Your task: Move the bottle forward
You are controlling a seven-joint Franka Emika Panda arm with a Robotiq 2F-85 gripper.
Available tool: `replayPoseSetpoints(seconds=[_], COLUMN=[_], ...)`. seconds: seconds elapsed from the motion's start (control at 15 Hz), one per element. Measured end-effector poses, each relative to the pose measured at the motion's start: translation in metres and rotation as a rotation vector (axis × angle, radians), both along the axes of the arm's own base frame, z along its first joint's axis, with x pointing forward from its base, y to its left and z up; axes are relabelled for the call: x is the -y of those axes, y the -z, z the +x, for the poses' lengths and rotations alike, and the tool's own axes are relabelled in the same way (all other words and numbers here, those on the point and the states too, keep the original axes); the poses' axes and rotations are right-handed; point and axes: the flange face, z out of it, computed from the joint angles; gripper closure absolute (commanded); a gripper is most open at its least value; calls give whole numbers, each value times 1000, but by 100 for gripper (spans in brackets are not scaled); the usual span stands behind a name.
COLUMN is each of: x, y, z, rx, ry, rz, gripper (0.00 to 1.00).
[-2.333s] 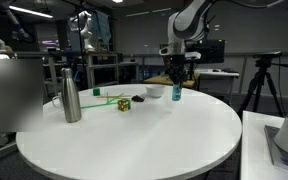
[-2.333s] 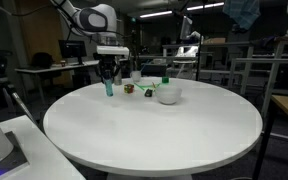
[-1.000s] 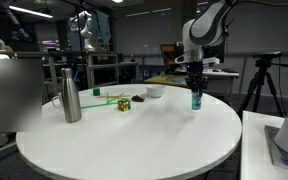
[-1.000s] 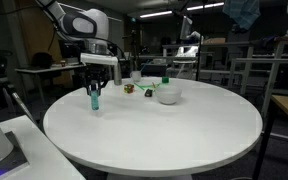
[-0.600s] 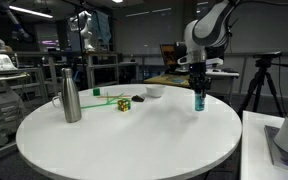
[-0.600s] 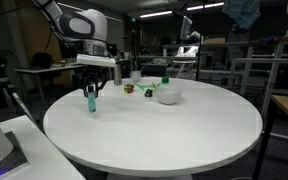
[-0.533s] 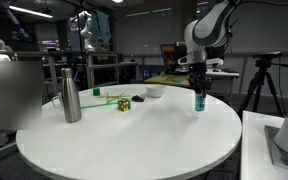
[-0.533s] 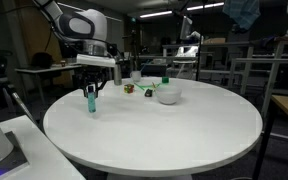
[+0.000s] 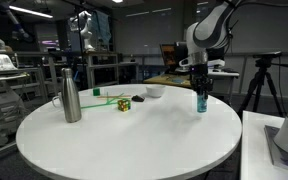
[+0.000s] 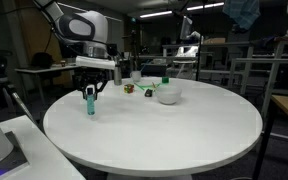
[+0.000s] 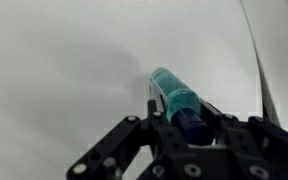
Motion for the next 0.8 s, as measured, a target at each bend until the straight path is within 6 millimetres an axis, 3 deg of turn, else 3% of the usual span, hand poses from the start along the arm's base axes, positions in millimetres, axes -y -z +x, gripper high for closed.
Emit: replayPoseSetpoints(seconds=[0.73,0.8], x=[2,2], y=[22,23], z=[-6,-6], rx=[-62,-63], ry=[15,16], rz=[-1,-1], gripper=[90,65])
